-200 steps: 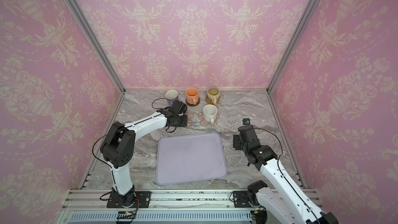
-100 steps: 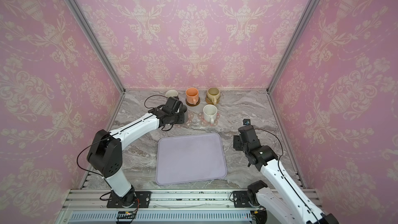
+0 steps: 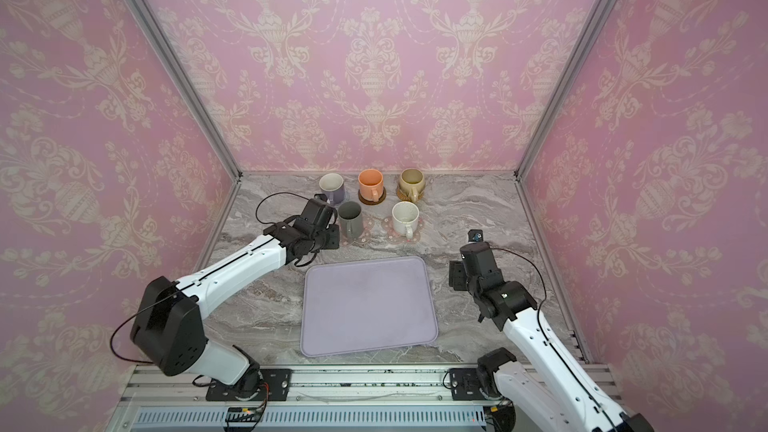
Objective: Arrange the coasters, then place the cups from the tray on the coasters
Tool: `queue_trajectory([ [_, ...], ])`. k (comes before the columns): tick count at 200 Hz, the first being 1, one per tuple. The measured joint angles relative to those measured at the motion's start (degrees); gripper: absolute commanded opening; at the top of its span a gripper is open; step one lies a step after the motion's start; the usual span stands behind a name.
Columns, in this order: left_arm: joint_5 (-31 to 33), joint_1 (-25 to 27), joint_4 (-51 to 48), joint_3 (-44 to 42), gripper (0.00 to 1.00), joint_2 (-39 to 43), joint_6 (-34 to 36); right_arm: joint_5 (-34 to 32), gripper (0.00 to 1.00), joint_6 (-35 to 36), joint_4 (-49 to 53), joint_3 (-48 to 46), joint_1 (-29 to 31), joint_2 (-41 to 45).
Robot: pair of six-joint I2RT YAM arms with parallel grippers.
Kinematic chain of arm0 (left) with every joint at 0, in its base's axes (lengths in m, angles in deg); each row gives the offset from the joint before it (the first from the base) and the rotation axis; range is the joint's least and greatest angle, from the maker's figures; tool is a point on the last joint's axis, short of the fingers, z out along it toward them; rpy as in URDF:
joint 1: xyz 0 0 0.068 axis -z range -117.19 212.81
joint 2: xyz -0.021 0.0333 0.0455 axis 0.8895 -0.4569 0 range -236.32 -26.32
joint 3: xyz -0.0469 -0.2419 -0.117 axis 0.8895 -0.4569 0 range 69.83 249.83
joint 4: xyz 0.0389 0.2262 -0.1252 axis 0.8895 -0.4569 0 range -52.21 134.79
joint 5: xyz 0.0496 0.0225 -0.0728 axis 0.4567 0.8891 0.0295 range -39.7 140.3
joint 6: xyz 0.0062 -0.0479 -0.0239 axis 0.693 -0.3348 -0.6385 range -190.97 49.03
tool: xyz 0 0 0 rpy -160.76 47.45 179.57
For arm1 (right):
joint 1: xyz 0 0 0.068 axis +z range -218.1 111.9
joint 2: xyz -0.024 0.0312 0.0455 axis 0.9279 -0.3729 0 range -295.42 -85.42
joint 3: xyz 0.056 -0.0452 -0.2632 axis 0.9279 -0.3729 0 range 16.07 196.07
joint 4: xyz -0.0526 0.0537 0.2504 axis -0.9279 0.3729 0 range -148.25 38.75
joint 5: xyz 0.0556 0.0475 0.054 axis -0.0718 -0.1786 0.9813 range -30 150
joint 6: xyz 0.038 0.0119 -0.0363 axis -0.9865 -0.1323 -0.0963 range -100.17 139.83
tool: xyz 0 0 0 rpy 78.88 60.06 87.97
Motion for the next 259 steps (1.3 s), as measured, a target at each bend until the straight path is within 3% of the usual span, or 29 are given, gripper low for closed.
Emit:
queue_trajectory([
  [93, 7.15, -2.34, -2.73, -11.72, 0.42, 13.03, 0.02, 4.09, 0.76, -1.77, -3.37, 0.00, -0.26, -3.82],
  [176, 12.79, -8.28, -3.43, -18.18, 0.48, 22.47, 1.88, 5.42, 0.79, -1.62, -6.95, 0.15, -0.26, -7.87],
  [224, 15.02, -14.25, -0.83, -23.17, 0.62, 25.90, 4.28, 3.58, 0.81, 1.92, -11.23, 0.00, -1.79, -10.80],
  [259, 15.34, -18.93, 3.26, -27.43, 0.67, 26.01, 4.35, 3.56, 0.81, 3.52, -16.22, -0.94, -5.92, -14.29],
])
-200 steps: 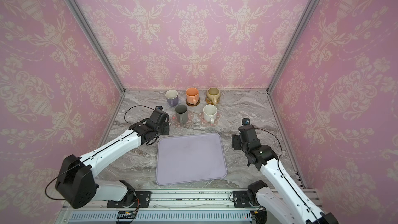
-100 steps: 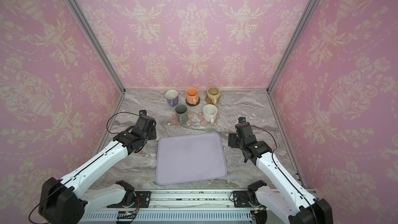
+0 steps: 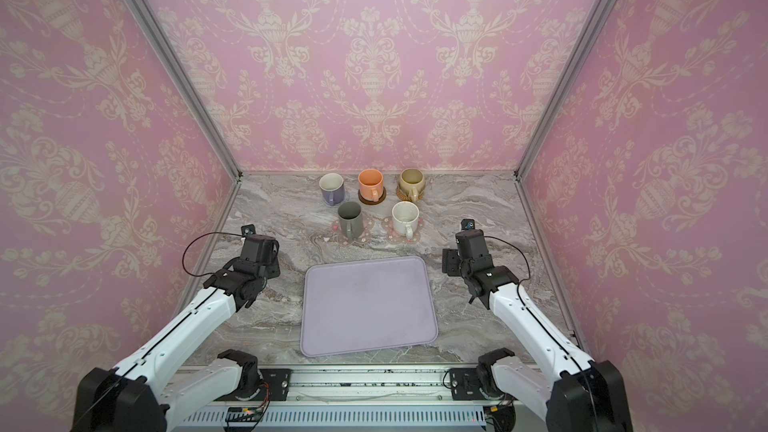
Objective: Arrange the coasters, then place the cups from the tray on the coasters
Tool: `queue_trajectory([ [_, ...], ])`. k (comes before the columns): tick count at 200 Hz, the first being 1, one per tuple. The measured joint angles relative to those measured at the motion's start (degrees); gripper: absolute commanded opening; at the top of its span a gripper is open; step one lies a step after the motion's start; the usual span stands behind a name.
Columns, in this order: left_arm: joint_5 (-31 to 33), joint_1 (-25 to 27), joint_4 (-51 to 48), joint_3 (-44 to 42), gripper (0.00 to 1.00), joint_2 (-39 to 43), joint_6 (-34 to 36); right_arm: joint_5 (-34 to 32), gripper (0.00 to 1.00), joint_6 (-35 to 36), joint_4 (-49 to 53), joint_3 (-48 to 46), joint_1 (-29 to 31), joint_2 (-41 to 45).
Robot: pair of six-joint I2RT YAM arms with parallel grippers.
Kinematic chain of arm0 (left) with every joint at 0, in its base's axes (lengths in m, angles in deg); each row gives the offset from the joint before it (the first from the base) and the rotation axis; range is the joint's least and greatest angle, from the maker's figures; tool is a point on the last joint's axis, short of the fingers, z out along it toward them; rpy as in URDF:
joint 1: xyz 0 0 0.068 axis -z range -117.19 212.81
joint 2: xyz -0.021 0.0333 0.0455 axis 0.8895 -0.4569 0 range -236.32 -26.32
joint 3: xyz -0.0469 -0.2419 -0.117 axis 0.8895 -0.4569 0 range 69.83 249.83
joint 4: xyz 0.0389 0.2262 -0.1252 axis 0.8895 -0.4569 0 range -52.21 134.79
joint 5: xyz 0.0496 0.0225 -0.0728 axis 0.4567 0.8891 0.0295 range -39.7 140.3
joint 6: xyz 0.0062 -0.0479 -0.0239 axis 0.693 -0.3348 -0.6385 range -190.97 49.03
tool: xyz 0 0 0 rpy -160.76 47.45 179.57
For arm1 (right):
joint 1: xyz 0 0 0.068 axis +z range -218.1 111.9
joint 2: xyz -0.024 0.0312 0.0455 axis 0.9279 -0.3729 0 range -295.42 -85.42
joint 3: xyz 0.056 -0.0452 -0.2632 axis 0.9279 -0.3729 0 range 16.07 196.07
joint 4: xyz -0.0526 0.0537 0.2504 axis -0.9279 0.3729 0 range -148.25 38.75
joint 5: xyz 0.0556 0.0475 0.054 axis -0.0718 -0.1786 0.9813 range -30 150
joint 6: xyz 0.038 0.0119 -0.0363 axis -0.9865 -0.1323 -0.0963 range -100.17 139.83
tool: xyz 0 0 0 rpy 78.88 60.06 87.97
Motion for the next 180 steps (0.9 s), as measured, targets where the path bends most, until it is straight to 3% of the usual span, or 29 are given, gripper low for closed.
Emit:
queue_trajectory([
  [23, 0.02, -2.08, 2.64, -0.33, 0.82, -1.81, 0.28, 0.59, 0.81, 0.17, -3.19, -0.87, -1.92, -1.11],
  [41, 0.02, -3.45, 4.59, -0.31, 0.99, -4.33, 0.07, 1.40, 0.82, 0.22, -5.90, -2.34, -3.32, -1.18],
  [85, 0.90, -6.23, 8.76, -0.31, 0.99, -10.58, 0.20, 1.84, 0.87, 0.22, -14.08, -7.45, -8.11, -1.14],
  [113, 0.92, -7.26, 11.15, 0.28, 0.99, -13.92, 0.48, 0.39, 1.00, 0.79, -20.68, -10.60, -9.79, -0.50],
  [180, 2.40, -9.79, 22.12, 1.18, 0.99, -21.40, 6.47, -1.66, 1.00, 1.77, -36.02, -14.47, -10.93, -5.14],
])
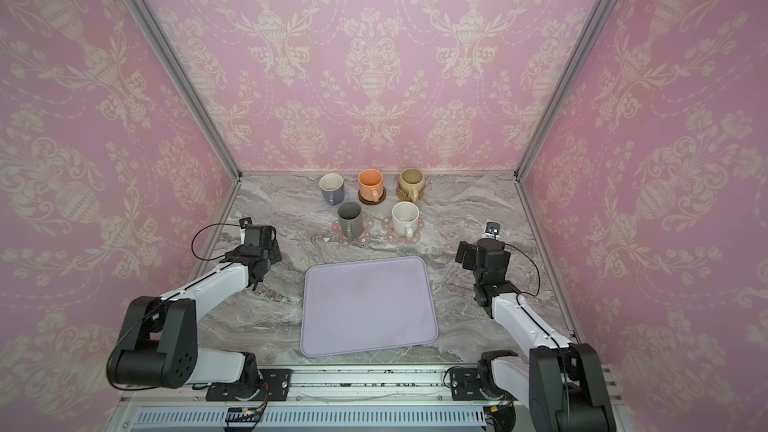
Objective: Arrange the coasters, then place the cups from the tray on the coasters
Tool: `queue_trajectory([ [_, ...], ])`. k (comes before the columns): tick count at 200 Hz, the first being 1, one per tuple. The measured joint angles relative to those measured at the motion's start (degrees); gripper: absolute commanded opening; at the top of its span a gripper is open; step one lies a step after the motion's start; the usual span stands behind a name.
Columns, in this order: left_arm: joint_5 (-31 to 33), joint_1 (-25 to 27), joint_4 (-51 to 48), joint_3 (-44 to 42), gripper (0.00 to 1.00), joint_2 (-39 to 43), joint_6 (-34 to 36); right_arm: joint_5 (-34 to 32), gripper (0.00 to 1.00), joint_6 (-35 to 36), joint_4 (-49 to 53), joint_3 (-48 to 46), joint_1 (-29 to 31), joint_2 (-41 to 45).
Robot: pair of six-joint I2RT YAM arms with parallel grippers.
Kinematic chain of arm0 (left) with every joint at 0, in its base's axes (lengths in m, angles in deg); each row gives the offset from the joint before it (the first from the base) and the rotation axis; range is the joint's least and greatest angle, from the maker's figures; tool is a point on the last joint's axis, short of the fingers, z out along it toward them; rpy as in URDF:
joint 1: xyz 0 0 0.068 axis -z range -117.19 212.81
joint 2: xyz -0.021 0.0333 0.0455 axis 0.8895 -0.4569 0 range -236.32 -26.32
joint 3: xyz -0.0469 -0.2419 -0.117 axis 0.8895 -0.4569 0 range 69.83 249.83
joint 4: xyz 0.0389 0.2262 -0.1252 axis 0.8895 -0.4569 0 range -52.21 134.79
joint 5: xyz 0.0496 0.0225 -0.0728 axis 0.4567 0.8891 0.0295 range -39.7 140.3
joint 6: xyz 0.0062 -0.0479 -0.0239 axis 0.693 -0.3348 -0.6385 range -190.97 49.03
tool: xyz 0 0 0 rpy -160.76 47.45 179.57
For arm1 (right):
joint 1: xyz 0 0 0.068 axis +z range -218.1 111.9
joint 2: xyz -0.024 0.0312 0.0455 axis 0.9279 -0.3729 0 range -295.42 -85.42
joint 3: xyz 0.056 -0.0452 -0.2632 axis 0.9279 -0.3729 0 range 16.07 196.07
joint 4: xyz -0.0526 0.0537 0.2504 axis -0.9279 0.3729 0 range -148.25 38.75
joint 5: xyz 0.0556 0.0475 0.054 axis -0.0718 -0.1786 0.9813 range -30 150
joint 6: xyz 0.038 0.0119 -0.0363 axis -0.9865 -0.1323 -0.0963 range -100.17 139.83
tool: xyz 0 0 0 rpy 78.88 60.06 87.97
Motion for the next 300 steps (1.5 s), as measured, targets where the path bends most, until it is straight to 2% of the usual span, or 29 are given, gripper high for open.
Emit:
queue_trajectory([
  [68, -0.68, -1.22, 20.09, -7.26, 0.99, -3.23, 5.53, 4.37, 1.00, 1.31, -11.98, -0.17, -0.63, -10.99],
  [97, -2.05, -1.22, 29.66, -9.64, 0.99, -3.93, 7.69, 7.10, 0.98, 2.25, -12.20, 2.34, -1.01, -14.58],
  [138, -5.73, -1.22, 44.06, -13.29, 0.99, -7.19, 10.51, 12.26, 0.98, 5.40, -13.00, 4.07, -0.98, -15.37],
  [182, -9.25, -1.22, 48.87, -14.23, 0.99, -8.87, 12.02, 15.30, 1.00, 8.61, -20.50, 3.13, -1.16, -18.88],
  [228, -13.64, -1.27, 59.06, -18.32, 0.99, -12.07, 13.29, 17.25, 1.00, 9.18, -33.99, -5.09, -1.64, -21.62],
  [300, -14.67, -1.29, 61.64, -19.10, 0.99, -12.83, 13.70, 16.94, 1.00, 9.18, -35.85, -3.96, -1.79, -22.08],
])
